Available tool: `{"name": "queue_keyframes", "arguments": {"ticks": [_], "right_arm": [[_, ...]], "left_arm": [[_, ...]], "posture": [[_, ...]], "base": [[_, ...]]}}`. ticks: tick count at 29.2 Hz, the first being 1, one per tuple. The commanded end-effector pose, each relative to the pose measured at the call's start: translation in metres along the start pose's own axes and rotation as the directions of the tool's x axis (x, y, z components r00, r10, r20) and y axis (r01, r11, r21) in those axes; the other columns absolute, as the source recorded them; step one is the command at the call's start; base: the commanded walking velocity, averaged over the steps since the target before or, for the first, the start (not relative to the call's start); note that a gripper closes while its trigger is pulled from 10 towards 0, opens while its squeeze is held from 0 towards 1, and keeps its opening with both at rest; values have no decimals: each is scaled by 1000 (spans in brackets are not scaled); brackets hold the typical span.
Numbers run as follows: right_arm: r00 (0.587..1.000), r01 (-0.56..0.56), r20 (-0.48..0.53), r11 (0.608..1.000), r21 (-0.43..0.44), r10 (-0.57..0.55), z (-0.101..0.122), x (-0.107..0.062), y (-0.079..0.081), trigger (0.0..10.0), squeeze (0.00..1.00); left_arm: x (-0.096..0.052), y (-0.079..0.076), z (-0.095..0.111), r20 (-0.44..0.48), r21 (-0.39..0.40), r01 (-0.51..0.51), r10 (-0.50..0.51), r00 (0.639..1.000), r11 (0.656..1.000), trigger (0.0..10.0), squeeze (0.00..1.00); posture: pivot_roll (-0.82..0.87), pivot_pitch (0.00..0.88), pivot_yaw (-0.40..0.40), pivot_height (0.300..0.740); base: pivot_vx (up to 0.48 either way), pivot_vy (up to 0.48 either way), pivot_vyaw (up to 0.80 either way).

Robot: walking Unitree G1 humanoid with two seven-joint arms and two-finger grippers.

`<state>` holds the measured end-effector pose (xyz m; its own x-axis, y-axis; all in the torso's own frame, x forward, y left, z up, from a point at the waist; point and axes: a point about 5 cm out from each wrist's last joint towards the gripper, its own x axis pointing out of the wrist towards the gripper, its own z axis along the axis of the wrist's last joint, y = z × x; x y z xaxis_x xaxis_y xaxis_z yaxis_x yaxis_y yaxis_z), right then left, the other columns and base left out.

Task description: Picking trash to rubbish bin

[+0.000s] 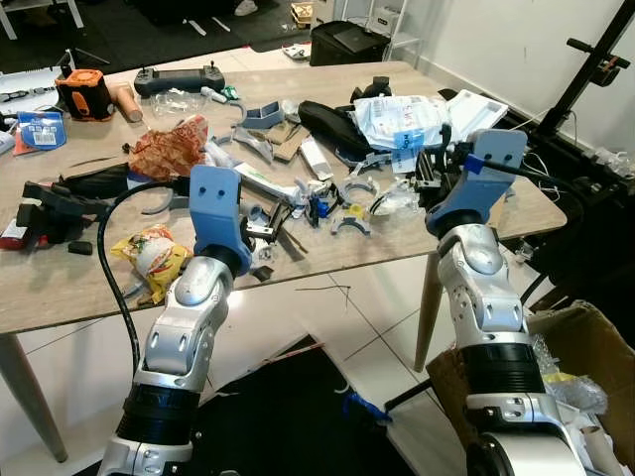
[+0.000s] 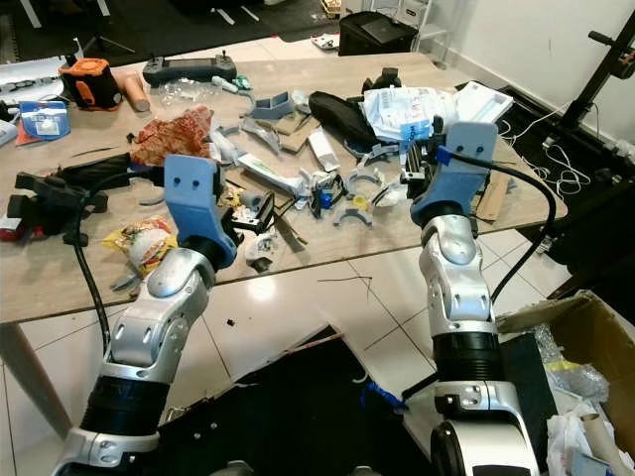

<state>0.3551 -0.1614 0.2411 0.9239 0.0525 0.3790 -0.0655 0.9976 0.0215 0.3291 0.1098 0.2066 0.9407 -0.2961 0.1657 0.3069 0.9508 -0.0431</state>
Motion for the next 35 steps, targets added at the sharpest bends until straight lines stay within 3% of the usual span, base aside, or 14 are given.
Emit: {"name": "queue_keyframes", "arguments": {"ticks": [1,5,21,35], "right_arm": [[998,-53,-33,998,-32,52,-7,-8,3,10000,0],[992,-102,-80,992,-80,95,-16,-21,15,10000,0],[997,-46,-58,997,-69,42,-15,-30,12,10000,0],[997,-5,-72,997,-74,0,-17,-32,6,10000,0]], "left_arm": [[-3,-11,-1,4,-30,67,-67,998,997,10000,0],[-8,-24,-1,8,-25,174,-174,985,984,10000,0],[-4,-15,-1,16,-20,76,-76,997,997,10000,0],[-7,-21,-9,-40,-55,128,-130,991,990,10000,0]], "posture": [[-7,137,-25,740],[-8,139,-25,740],[-8,139,-25,740],[-11,139,-15,740]], "base": [[0,0,0],[0,0,0],[0,0,-800],[0,0,-800]]}}
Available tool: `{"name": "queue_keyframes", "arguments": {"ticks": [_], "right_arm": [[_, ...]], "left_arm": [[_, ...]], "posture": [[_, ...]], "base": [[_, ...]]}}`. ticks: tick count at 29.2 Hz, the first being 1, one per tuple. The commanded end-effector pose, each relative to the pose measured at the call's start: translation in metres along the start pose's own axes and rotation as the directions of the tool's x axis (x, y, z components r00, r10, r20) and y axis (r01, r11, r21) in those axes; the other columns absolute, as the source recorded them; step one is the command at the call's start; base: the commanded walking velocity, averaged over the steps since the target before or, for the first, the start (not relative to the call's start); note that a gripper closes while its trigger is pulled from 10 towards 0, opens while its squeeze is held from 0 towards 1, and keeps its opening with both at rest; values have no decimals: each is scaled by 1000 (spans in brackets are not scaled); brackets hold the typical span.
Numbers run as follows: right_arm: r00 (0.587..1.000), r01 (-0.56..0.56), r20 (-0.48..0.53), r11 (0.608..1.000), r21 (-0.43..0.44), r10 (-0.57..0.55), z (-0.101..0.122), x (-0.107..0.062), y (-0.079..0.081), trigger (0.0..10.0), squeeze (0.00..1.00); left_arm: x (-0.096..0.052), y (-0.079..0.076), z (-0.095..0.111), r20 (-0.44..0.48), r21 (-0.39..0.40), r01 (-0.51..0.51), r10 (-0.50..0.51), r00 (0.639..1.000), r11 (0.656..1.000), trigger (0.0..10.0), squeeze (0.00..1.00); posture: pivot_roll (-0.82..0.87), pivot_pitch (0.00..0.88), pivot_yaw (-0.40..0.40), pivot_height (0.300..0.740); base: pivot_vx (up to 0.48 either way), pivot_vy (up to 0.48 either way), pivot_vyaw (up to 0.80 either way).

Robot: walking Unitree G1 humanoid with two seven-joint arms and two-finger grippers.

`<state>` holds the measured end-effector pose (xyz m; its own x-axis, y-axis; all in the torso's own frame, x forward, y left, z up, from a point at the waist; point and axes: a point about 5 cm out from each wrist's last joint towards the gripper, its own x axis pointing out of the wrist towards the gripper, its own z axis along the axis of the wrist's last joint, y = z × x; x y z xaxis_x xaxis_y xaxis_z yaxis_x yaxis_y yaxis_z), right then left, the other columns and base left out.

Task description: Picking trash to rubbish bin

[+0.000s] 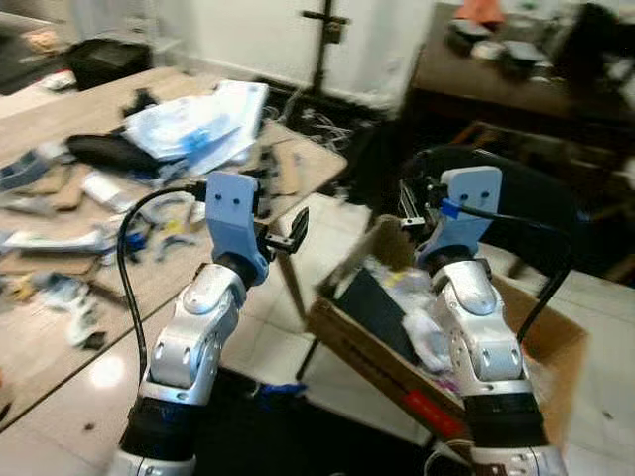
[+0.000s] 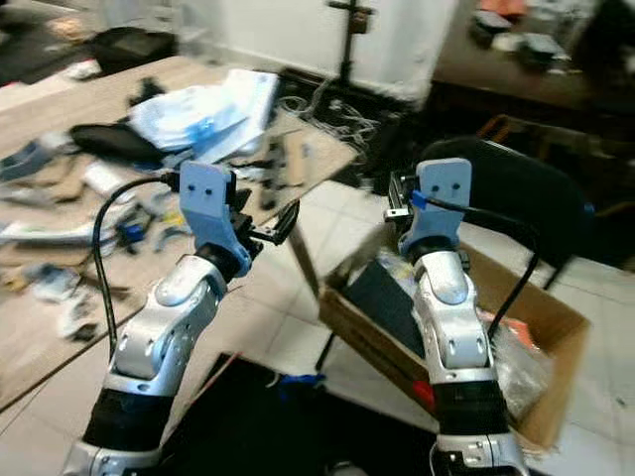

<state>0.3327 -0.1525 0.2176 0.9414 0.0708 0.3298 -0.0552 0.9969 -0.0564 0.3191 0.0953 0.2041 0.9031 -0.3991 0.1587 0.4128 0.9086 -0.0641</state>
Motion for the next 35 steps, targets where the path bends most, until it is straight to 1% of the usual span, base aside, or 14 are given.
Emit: {"name": "queue_keyframes", "arguments": {"ticks": [1,14,18,19,22,28,30,31,35], "right_arm": [[1000,15,-23,1000,1,-15,-4,-3,-3,10000,0],[998,55,-43,998,-11,-55,-7,-6,-7,10000,0],[995,75,-60,997,-26,-76,-10,-7,-10,10000,0],[995,75,-60,997,-26,-76,-10,-7,-10,10000,0],[995,80,-65,996,-29,-81,-10,-7,-11,10000,0],[993,92,-71,995,-36,-95,-12,-7,-14,10000,0],[994,90,-58,995,-30,-92,-11,-7,-13,10000,0],[995,84,-54,995,-55,-87,-10,-7,-12,10000,0],[995,73,-61,996,-51,-76,-12,-8,-8,10000,0]], "left_arm": [[-1,-4,-7,-31,-9,21,-21,999,1000,10000,0],[-2,-5,-6,-26,-6,27,-27,999,1000,10000,0],[-1,-9,-9,-44,58,42,-40,998,997,10000,0],[-1,-9,-9,-44,58,42,-40,998,997,10000,0],[-1,-4,-8,-32,64,1,1,1000,998,10000,0],[-1,-2,-7,-34,51,9,-7,999,999,10000,0],[-2,0,-7,-31,50,3,-2,1000,999,10000,0],[-2,0,-7,-32,50,0,1,999,999,10000,0],[-2,1,-8,-42,60,-12,14,999,998,10000,0]], "posture": [[-11,139,-15,740],[-12,147,-14,740],[-11,149,-11,740],[-11,149,-11,740],[-11,149,-11,740],[-10,145,-12,740],[-10,145,-12,740],[-10,145,-12,740],[-10,145,-12,740]], "base": [[0,0,-800],[0,0,-800],[0,0,-800],[0,0,-800],[0,0,-800],[0,0,-800],[0,0,-800],[0,0,-587],[0,0,0]]}}
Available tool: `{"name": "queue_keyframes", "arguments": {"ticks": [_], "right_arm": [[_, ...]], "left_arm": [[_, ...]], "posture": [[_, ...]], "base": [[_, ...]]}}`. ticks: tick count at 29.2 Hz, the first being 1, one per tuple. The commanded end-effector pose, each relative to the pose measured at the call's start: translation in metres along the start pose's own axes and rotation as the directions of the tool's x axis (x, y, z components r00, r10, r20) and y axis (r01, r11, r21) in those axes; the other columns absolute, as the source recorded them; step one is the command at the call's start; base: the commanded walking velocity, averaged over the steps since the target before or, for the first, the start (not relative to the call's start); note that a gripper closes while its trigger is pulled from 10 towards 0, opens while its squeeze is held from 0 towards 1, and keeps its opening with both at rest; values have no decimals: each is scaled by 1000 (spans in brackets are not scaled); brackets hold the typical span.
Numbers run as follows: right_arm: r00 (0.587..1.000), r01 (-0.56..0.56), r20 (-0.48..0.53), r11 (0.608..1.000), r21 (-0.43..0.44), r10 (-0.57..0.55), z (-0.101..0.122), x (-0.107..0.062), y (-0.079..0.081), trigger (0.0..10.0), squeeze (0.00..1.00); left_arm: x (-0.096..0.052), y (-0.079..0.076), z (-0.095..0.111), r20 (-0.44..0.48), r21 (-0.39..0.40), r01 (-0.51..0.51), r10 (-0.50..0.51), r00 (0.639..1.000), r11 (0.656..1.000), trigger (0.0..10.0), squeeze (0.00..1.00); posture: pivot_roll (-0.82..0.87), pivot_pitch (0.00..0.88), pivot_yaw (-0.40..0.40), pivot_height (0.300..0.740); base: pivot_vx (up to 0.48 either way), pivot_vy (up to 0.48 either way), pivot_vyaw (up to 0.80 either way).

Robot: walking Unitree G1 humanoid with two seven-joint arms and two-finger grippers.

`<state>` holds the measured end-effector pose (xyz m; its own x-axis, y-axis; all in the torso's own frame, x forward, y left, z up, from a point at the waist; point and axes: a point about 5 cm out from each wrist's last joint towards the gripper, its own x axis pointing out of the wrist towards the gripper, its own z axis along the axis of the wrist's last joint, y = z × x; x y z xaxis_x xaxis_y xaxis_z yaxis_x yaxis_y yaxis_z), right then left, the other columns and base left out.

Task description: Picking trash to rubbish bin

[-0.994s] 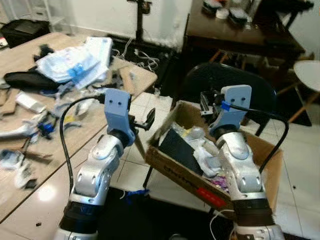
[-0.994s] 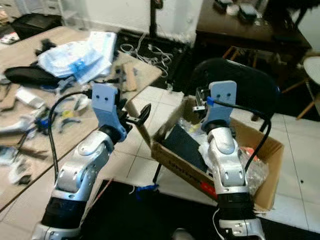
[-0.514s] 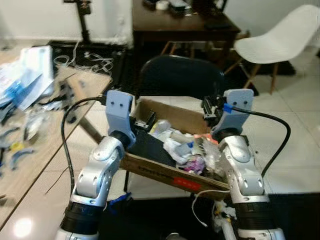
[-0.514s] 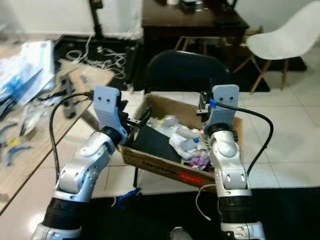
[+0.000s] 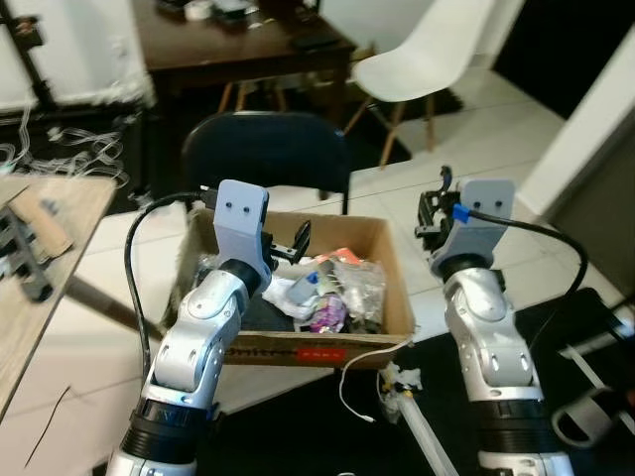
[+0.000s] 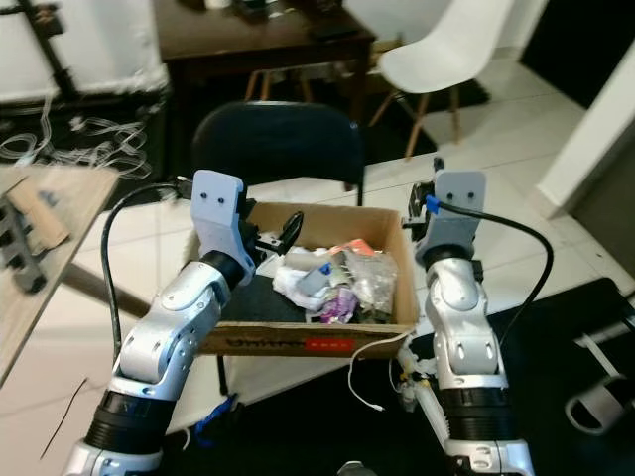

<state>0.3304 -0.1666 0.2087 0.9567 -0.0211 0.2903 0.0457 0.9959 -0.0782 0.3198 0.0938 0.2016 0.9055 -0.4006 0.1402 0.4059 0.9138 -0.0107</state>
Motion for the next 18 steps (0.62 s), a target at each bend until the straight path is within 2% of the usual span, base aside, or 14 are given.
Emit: {"name": "queue_keyframes", "arguments": {"ticks": [1,10,18], "right_arm": [[1000,-17,-15,1000,10,17,-4,-2,6,10000,0],[999,-39,-11,999,12,39,-3,-2,10,10000,0],[999,-47,-17,999,8,48,-5,-4,10,10000,0]], "left_arm": [[-2,1,-6,-27,8,-15,15,1000,1000,10000,0],[-1,3,-7,-30,9,-39,39,999,999,10000,0],[-2,5,-7,-26,-9,-56,56,998,998,10000,0]], "posture": [[-5,142,-10,740],[-14,135,-14,740],[-18,128,-13,740]], "base": [[0,0,0],[0,0,0],[321,0,0]]}}
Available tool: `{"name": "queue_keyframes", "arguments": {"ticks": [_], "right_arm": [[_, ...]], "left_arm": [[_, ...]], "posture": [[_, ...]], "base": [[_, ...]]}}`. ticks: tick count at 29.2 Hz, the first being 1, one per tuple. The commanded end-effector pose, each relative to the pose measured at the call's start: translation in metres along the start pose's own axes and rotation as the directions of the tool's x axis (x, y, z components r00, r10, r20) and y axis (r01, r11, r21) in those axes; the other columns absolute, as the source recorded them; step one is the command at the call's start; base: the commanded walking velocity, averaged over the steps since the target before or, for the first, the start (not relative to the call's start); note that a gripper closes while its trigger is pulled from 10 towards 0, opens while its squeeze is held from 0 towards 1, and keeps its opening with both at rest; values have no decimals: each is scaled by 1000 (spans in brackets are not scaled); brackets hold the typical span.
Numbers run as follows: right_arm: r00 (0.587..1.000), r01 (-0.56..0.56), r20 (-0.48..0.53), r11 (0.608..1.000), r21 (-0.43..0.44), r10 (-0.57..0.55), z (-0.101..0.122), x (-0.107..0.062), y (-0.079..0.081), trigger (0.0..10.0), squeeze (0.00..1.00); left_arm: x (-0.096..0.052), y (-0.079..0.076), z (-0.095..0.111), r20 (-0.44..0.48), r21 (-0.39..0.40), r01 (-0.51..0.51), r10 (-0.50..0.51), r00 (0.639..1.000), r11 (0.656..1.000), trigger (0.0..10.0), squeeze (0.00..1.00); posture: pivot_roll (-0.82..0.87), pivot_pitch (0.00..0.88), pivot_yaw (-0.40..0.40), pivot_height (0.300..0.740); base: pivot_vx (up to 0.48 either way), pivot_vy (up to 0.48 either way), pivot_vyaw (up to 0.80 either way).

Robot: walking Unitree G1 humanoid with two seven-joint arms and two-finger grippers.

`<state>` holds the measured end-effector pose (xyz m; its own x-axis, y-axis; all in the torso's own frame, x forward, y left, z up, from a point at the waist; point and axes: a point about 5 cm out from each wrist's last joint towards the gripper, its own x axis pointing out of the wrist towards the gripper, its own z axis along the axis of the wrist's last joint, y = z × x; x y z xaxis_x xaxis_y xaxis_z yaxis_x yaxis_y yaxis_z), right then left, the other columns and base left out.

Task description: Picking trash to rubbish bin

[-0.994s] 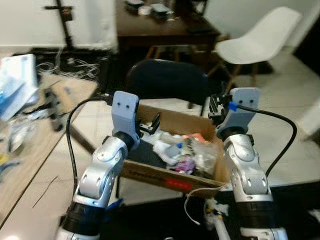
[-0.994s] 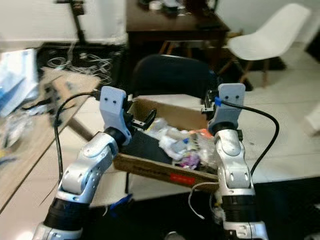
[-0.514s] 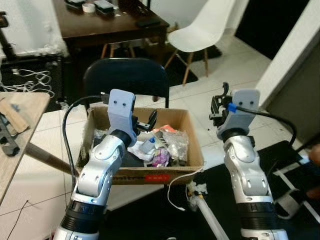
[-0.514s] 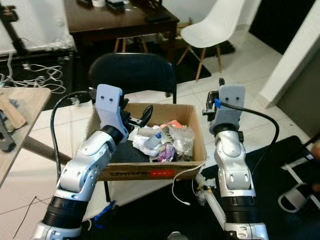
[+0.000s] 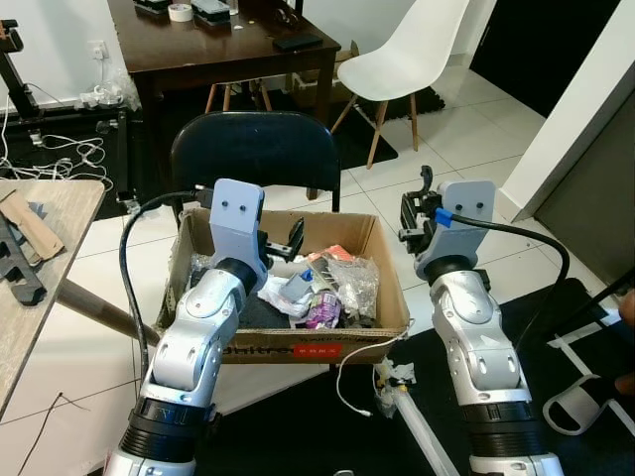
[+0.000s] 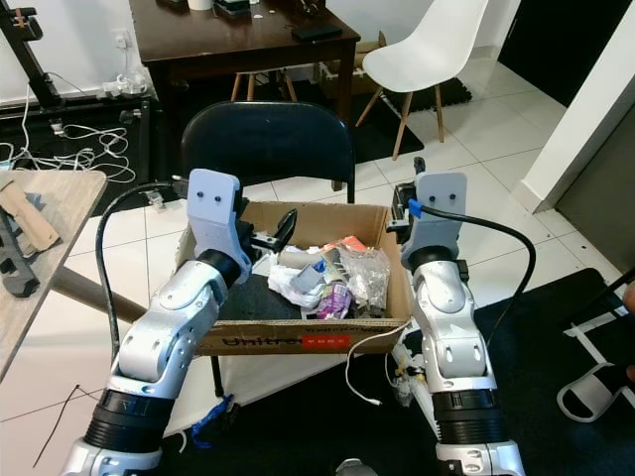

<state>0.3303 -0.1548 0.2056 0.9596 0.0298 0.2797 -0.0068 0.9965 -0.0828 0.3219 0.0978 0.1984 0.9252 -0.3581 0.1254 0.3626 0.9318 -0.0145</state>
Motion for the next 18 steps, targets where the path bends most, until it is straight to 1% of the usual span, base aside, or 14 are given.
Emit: {"name": "queue_keyframes", "arguments": {"ticks": [1,10,13,15,18], "right_arm": [[1000,2,-12,1000,-2,-2,-4,-4,-1,10000,0],[1000,-12,-20,1000,1,12,-5,-4,2,10000,0],[1000,-18,-26,1000,0,18,-6,-4,2,10000,0],[999,-21,-30,1000,-1,21,-7,-5,2,10000,0],[999,-25,-36,1000,-1,25,-8,-5,3,10000,0]], "left_arm": [[-2,1,-4,-12,-14,-8,8,1000,1000,10000,0],[0,0,-3,-14,-17,-7,6,1000,1000,10000,0],[1,1,-4,-13,-2,-20,20,1000,1000,10000,0],[0,2,-4,-1,3,-43,43,999,999,10000,0],[0,2,-5,1,3,-46,46,999,999,10000,0]], "posture": [[-18,122,-12,740],[-19,113,-13,740],[-19,113,-13,740],[-20,107,-15,740],[-20,107,-15,740]], "base": [[405,0,0],[407,0,0],[365,0,0],[0,0,0],[0,0,0]]}}
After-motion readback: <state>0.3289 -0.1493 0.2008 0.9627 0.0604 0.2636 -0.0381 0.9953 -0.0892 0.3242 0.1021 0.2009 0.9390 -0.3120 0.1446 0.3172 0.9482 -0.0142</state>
